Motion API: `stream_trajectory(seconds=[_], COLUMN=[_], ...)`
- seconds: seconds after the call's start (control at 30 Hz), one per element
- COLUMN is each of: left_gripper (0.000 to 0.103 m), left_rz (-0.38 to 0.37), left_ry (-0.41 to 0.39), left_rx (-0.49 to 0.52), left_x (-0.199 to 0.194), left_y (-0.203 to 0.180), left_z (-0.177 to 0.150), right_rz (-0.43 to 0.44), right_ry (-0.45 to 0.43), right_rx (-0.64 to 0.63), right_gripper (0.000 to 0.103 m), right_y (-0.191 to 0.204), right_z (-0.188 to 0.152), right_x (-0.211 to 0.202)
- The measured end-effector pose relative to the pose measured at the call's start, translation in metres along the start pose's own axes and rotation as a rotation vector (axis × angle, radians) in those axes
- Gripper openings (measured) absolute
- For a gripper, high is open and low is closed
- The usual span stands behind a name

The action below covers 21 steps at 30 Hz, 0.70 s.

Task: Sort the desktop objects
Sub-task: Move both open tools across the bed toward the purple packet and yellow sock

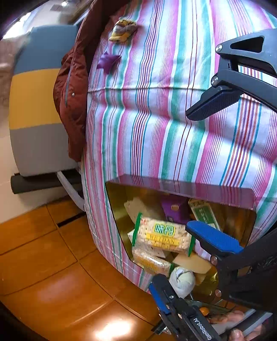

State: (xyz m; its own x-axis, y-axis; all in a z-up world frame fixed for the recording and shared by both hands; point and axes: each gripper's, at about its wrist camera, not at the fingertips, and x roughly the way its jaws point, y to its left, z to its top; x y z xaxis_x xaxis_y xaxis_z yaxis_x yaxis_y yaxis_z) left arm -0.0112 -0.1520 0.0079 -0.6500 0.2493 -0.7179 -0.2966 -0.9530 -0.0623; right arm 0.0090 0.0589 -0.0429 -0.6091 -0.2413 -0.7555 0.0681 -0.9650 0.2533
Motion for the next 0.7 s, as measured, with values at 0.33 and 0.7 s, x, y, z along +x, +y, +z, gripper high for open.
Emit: stream_trajectory(seconds=[0.33, 0.7], left_gripper=[0.045, 0.046], left_rz=[-0.02, -0.064], left_ry=[0.017, 0.039], left_rx=[0.02, 0.051], left_x=[0.008, 0.02], left_y=[-0.011, -0.033], left_z=[0.004, 0.013], right_rz=[-0.087, -0.18], right_ry=[0.005, 0.031], right_rx=[-0.003, 0.015], right_gripper=[0.1, 0.102], right_y=[-0.013, -0.044], right_z=[-0.001, 0.011], right_x=[-0.003, -0.005])
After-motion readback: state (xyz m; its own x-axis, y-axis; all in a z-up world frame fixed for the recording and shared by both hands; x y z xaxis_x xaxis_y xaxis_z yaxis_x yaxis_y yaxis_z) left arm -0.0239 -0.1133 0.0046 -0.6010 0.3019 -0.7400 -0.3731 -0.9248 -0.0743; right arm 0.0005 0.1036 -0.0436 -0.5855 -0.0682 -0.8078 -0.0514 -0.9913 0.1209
